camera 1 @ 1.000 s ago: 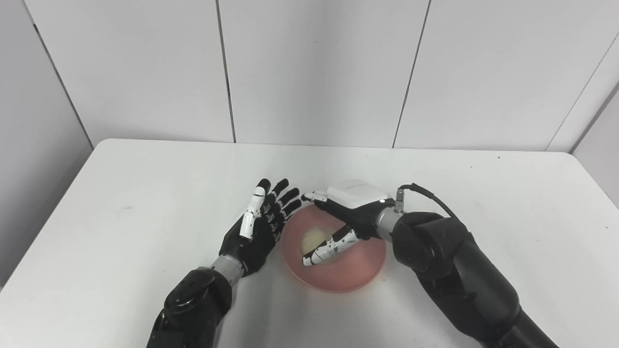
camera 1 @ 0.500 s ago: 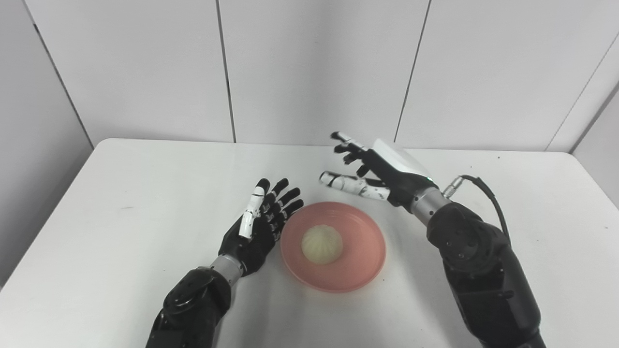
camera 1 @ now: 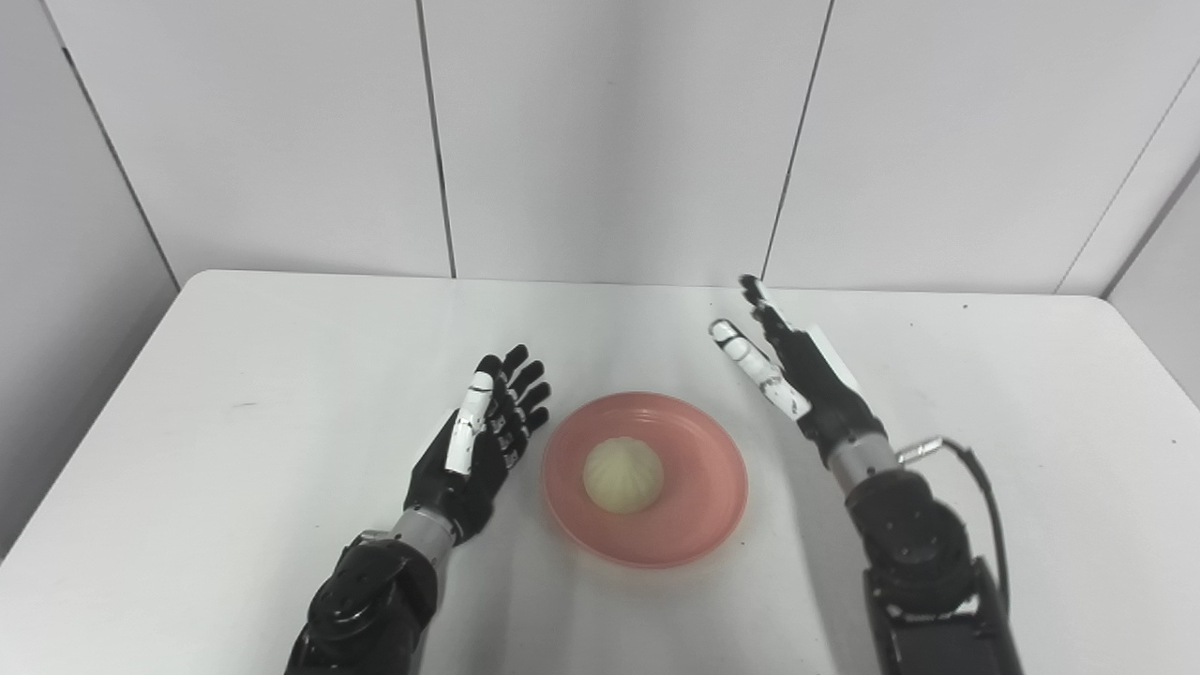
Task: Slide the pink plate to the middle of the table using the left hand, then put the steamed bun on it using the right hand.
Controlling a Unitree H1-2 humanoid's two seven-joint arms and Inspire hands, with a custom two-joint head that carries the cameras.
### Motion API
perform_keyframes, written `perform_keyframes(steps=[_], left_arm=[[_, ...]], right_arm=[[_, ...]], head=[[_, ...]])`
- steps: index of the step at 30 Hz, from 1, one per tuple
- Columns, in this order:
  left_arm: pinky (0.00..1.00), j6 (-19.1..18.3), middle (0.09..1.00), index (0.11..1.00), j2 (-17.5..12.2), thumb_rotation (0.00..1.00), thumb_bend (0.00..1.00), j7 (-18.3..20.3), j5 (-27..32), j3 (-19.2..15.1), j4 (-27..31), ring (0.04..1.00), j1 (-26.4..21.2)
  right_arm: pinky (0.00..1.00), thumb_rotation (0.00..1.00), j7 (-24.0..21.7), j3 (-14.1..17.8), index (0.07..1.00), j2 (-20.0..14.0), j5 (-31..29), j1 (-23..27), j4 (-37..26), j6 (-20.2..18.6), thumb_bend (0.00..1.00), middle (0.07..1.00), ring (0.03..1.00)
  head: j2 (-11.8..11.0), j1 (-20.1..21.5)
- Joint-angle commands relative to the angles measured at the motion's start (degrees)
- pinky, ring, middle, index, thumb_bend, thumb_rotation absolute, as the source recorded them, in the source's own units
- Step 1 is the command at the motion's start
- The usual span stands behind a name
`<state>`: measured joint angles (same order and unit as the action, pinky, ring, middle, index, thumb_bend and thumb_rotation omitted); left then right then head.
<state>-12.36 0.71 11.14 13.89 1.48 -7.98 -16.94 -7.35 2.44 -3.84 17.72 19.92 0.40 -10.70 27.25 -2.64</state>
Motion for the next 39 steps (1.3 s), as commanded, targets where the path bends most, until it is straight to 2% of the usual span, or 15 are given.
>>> perform_keyframes(steps=[1,4,8,11,17,25,29,39], left_arm=[[1.00,-0.2,1.000,1.000,-0.2,1.00,0.55,-2.3,-1.9,-0.6,-0.7,1.000,2.4],[1.00,3.5,1.000,1.000,0.0,1.00,0.56,-3.5,-3.4,-1.1,-1.4,1.000,3.4],[1.00,6.7,1.000,1.000,-0.1,1.00,0.57,-3.8,-4.4,-1.3,-2.2,1.000,4.5],[1.00,8.0,1.000,1.000,-0.2,1.00,0.57,-3.6,-4.8,-1.4,-3.0,1.000,4.8],[0.98,10.1,0.994,0.996,-0.6,1.00,0.55,-3.5,-6.1,-1.1,-5.7,0.989,4.2],[0.98,11.0,0.984,0.991,-1.2,1.00,0.54,-2.6,-6.7,-0.8,-7.6,0.983,3.6],[0.97,10.6,0.978,0.988,-1.4,1.00,0.54,-2.2,-6.7,-0.8,-7.6,0.974,3.6],[0.97,9.3,0.978,0.993,-1.9,1.00,0.55,-0.9,-5.6,-1.0,-8.4,0.967,2.9]], right_arm=[[0.97,1.00,3.6,1.2,1.000,0.3,-3.2,2.0,1.2,7.9,0.50,1.000,1.000],[0.94,1.00,4.1,2.6,0.988,0.8,-8.8,0.6,4.5,13.0,0.38,0.986,0.978],[0.93,1.00,3.2,3.1,0.985,1.1,-14.7,-1.2,7.0,16.4,0.28,0.977,0.964],[0.94,1.00,3.1,2.9,0.990,1.1,-17.0,-2.1,7.8,16.8,0.27,0.983,0.967],[0.95,1.00,3.0,1.4,0.992,0.7,-17.5,-2.4,9.5,18.8,0.25,0.977,0.963],[0.96,1.00,2.8,-0.1,0.991,0.1,-18.0,-2.5,11.4,17.6,0.21,0.985,0.974],[0.96,1.00,2.7,-0.4,0.993,0.3,-18.5,-2.6,11.0,15.5,0.22,0.981,0.971],[0.96,1.00,2.7,-0.5,0.989,-0.2,-19.2,-1.7,13.7,16.5,0.23,0.977,0.969]], head=[[0.0,-0.1],[-0.5,-0.6],[-0.8,-0.9],[-0.9,-1.0],[-1.2,-1.2],[-0.9,-1.9],[-0.5,-1.9],[-1.0,-1.9]])
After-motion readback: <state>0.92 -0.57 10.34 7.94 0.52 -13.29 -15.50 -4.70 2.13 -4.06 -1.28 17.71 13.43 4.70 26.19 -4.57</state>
